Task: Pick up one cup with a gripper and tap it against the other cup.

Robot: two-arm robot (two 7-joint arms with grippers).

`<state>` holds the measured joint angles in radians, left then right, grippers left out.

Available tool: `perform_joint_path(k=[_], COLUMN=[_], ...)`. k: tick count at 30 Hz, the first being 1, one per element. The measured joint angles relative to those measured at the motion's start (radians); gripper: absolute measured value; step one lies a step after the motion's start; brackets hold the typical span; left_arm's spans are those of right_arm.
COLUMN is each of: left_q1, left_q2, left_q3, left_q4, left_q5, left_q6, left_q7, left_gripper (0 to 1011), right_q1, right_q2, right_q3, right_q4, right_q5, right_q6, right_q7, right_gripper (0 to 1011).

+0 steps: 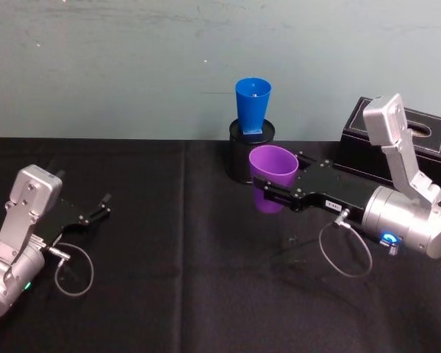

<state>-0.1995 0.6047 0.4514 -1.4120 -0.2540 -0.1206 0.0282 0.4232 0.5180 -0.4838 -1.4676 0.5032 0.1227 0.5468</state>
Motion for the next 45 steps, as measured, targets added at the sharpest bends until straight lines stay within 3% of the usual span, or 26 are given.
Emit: perform_joint_path(k=[17,45], left_q1=[0.0,0.0], left_q2=[0.0,0.0], left_q3=[0.0,0.0], left_q4=[0.0,0.0], left_q5=[0.0,0.0], left_q6=[0.0,0.0], left_q7=[0.0,0.0], left_gripper=[1011,1011], right_q1=[-0.016,-0.015], right_q2=[-0.017,-0.017], right_q3=[-0.005,-0.005], right_q4=[0.039,0.039], right_q5=[-0.019,-0.019], right_q6=[-0.026,-0.026], right_q7=[0.001,0.003], right_gripper=[729,729])
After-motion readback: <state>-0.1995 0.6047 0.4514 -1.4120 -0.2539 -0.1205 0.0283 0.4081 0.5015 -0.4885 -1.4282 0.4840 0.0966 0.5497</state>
